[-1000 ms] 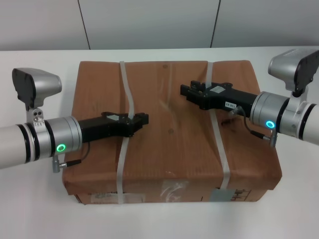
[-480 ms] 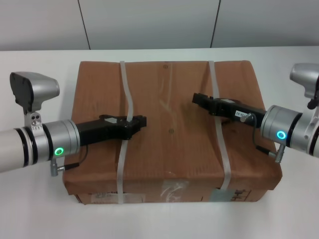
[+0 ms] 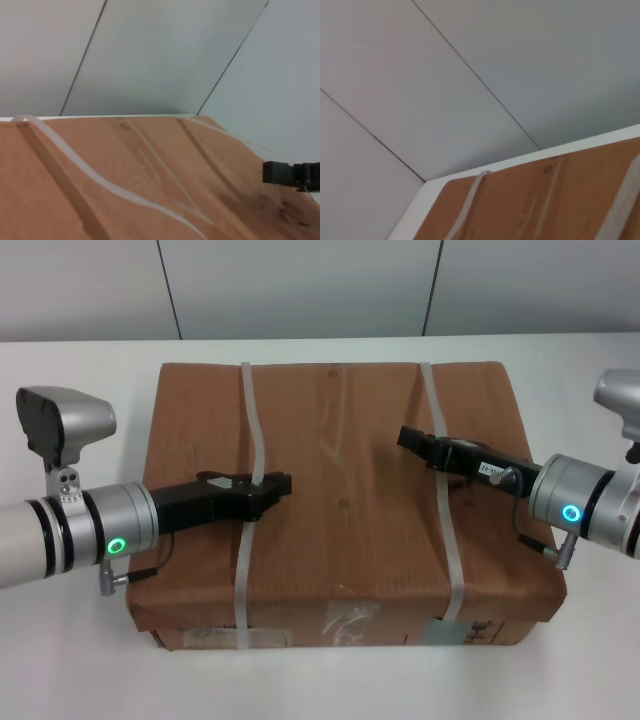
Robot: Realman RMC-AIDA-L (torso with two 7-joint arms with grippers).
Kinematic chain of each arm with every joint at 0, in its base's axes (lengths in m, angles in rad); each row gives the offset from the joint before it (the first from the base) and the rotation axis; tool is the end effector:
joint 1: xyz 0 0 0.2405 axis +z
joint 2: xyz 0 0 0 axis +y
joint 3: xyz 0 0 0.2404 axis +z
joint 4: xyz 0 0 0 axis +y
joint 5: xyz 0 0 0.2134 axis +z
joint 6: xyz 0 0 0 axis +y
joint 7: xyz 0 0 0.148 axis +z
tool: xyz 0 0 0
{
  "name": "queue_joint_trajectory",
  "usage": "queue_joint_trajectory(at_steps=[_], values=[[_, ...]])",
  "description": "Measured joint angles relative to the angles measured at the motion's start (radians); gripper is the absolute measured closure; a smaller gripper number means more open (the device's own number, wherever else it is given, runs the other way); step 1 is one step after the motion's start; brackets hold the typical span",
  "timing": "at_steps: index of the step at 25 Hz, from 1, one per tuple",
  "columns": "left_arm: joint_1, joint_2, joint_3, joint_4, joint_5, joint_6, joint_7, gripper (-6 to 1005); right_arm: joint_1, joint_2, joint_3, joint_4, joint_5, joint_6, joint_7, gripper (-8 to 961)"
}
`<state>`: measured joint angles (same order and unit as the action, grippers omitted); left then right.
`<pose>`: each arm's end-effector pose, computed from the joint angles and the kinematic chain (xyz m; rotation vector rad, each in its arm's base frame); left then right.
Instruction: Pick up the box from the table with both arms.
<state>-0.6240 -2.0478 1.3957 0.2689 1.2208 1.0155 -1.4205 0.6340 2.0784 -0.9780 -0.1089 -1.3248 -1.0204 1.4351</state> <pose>-0.2515 0.3508 -0.0785 -2.4897 -1.0807 -0.6629 0.2733 0.3497 -0.0736 -2.1525 1.3893 0.8590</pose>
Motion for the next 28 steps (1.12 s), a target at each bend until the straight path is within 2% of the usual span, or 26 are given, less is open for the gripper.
queue_joint_trajectory(at_steps=[7,13,17,23,28], values=[[0.007,0.006,0.000,0.011,-0.023,0.046,0.007,899,-0.015,0.000,0.025,-0.020,0.000,-0.084,-0.002,956],[0.078,0.010,0.001,0.142,-0.022,0.164,-0.020,898,-0.034,-0.004,0.038,-0.052,0.000,-0.177,0.044,956],[0.109,0.013,0.001,0.206,-0.021,0.215,-0.054,901,-0.057,-0.006,0.039,-0.086,0.003,-0.242,0.115,956],[0.126,0.015,-0.023,0.231,-0.021,0.287,-0.085,905,-0.082,-0.013,0.035,-0.104,0.012,-0.320,0.278,956],[0.130,0.016,-0.039,0.233,-0.016,0.336,-0.104,906,-0.088,-0.039,0.006,-0.105,0.005,-0.352,0.422,956]])
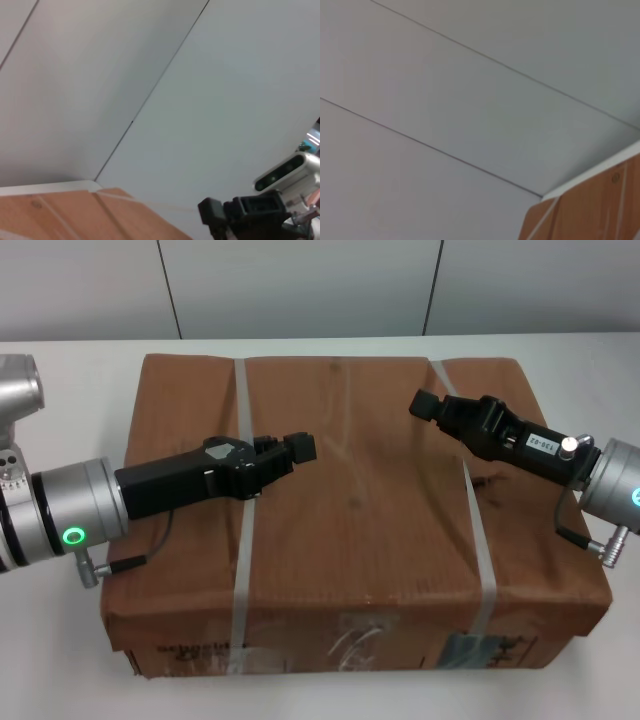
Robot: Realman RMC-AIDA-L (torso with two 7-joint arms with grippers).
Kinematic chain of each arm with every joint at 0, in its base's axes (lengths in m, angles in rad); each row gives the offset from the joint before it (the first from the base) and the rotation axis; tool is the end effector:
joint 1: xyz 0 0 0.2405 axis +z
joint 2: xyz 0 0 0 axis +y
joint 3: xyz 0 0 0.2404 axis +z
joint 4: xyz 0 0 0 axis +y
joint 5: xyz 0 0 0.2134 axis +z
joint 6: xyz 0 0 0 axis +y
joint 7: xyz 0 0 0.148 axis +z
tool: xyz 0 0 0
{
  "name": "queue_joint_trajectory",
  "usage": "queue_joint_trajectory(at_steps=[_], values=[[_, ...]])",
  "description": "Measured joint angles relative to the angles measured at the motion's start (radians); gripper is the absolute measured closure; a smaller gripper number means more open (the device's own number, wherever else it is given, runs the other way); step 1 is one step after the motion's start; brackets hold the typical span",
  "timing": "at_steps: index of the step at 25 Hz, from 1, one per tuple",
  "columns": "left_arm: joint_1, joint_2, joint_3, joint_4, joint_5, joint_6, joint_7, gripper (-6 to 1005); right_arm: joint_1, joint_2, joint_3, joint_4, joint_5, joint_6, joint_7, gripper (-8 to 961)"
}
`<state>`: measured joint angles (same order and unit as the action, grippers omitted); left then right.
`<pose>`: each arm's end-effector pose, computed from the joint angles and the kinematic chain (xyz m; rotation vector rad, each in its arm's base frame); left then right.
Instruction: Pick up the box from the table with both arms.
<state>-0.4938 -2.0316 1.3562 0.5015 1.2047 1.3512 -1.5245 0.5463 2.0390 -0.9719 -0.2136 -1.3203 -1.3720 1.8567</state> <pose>-0.2126 0.3284 -0.0380 -2.6106 -0.9929 -1.0830 0.2540 0.3309 -0.0316 -2.1017 1.7487 1.3061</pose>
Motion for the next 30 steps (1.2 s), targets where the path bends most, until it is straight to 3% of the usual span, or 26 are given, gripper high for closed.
queue_joint_trajectory(at_steps=[6,22,30], values=[[0.000,0.004,0.000,0.000,0.002,0.024,-0.015,903,0.004,-0.009,-0.045,0.000,-0.001,-0.002,0.043,956],[-0.003,0.012,0.000,-0.003,0.004,0.027,-0.029,902,0.009,-0.016,-0.047,-0.011,-0.022,0.000,0.084,956],[-0.021,0.043,0.004,-0.001,0.007,0.027,-0.151,902,0.010,-0.016,-0.047,-0.033,-0.029,0.003,0.084,956]])
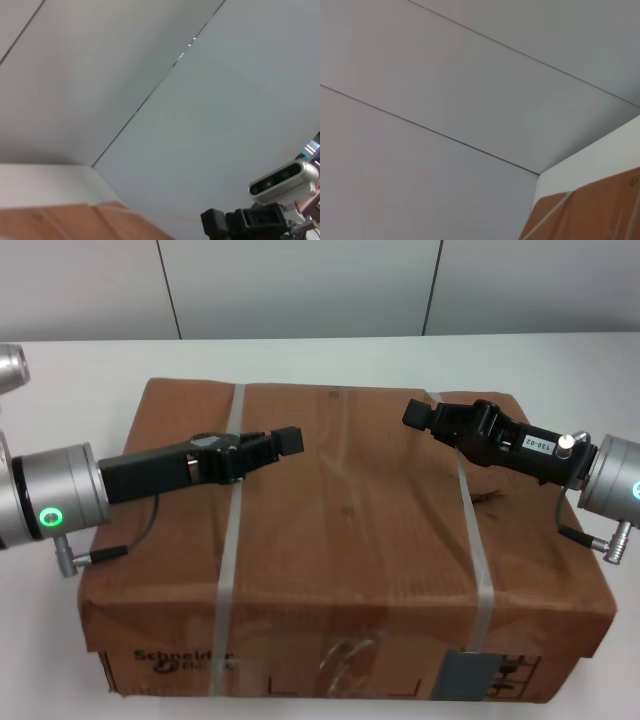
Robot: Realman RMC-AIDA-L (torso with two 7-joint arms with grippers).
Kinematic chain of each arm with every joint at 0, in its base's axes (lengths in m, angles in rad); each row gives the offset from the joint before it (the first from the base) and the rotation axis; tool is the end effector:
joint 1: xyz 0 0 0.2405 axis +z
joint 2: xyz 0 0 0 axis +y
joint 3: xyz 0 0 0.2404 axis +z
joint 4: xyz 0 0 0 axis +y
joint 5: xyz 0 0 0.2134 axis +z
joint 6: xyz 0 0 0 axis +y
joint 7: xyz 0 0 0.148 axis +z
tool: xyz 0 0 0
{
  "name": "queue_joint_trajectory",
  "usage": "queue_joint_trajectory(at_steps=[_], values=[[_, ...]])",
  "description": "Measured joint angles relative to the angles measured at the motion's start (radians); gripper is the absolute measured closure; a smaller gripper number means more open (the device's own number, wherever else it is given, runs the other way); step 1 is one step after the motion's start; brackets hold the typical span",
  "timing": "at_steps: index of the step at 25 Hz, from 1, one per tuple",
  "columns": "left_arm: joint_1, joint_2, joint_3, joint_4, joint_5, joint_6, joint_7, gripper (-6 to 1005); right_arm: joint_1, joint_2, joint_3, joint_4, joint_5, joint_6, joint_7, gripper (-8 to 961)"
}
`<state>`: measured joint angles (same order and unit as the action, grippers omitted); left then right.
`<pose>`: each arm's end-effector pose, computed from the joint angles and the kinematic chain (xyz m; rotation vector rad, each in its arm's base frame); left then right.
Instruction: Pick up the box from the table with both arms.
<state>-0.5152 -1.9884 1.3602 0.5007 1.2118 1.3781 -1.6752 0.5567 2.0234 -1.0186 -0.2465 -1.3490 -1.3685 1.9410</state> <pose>-0.2138 0.3345 -0.0239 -2.6148 -1.1509 -1.0788 0.2507 0.3339 -0.0300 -2.1528 1.8071 1.2399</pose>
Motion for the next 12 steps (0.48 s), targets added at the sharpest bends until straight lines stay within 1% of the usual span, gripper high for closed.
queue_joint_trajectory(at_steps=[6,12], values=[[-0.016,0.022,0.000,-0.002,0.026,0.000,-0.103,902,0.000,0.003,0.000,-0.002,0.000,0.002,-0.010,956],[-0.035,0.025,0.002,0.000,0.051,0.010,-0.162,902,0.000,0.003,0.000,-0.002,0.000,0.004,-0.014,956]])
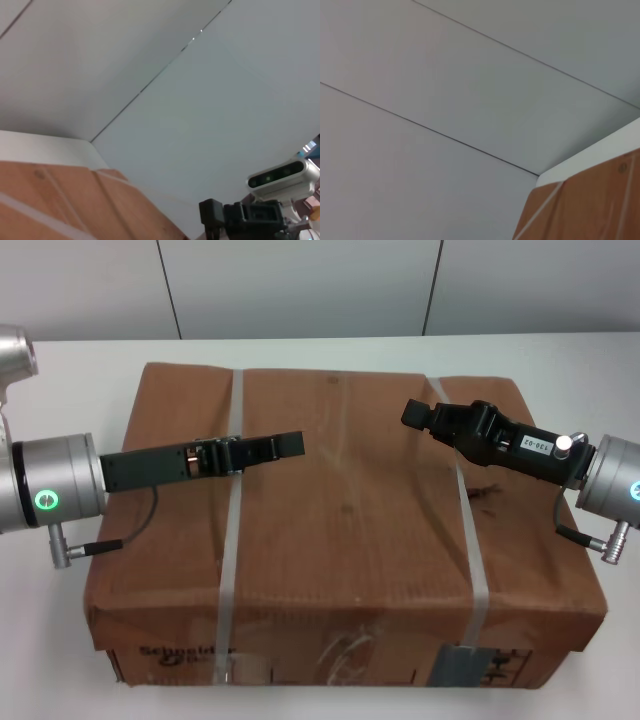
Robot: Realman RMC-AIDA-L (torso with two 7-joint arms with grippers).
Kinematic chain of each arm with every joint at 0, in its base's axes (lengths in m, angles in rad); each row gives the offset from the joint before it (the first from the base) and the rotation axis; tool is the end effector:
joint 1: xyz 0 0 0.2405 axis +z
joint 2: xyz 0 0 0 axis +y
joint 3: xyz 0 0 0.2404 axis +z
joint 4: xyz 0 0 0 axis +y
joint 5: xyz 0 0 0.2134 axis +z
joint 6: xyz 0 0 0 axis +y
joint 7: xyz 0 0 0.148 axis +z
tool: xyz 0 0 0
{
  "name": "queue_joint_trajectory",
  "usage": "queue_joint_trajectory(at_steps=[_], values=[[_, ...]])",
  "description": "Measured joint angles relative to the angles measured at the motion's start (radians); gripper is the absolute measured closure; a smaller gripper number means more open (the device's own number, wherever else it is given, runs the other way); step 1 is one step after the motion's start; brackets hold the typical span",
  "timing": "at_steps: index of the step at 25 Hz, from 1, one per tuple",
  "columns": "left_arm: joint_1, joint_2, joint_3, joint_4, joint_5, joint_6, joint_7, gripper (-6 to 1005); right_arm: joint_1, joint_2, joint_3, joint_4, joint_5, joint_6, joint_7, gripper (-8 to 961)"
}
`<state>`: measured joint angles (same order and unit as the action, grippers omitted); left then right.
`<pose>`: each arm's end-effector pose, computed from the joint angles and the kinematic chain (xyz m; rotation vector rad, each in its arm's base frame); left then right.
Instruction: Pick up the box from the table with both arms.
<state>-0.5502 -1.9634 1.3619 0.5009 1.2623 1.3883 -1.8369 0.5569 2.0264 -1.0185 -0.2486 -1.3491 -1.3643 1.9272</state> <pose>-0.2109 0.3400 -0.0198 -2.6348 -1.3239 -1.0201 0.2502 0.3342 -0.0310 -2.1597 1.7890 1.2365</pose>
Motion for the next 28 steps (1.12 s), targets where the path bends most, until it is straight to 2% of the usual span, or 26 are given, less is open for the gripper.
queue_joint_trajectory(at_steps=[28], values=[[-0.011,-0.003,-0.003,-0.005,0.012,0.026,-0.032,902,0.000,0.004,0.001,0.000,0.000,0.003,-0.016,956]])
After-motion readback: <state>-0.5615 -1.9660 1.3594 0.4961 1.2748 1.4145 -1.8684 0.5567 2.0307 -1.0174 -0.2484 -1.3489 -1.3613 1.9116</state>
